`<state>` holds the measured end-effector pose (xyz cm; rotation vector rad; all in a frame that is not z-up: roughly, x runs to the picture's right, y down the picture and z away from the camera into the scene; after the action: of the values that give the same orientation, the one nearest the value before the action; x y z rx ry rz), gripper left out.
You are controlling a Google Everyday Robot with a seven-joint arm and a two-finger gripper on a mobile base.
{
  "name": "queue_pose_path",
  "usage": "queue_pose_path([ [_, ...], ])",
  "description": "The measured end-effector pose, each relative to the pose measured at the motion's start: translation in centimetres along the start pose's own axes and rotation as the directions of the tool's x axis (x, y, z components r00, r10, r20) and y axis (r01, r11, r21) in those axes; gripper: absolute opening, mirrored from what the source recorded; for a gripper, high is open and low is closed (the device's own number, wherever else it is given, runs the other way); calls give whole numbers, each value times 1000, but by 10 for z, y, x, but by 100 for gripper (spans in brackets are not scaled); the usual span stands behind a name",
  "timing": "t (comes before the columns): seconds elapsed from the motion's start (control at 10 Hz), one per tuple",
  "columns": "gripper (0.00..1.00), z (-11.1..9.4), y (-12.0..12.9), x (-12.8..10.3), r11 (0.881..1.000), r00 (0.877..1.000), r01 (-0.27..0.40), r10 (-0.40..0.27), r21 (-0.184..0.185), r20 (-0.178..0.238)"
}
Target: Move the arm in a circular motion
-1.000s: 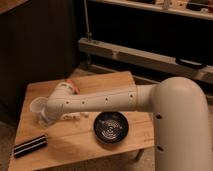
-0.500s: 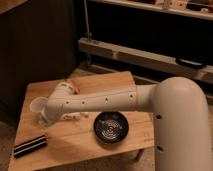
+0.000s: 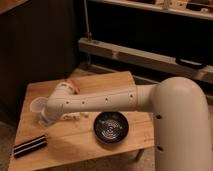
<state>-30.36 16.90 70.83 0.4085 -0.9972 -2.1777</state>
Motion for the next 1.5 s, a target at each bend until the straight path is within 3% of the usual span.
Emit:
queue_pose_path([
  [1.3,4,-1,1,1,1000,1000,3,-3,6,-6],
  [1.5,4,-10,13,20,999,999,41,-41,9,-12],
])
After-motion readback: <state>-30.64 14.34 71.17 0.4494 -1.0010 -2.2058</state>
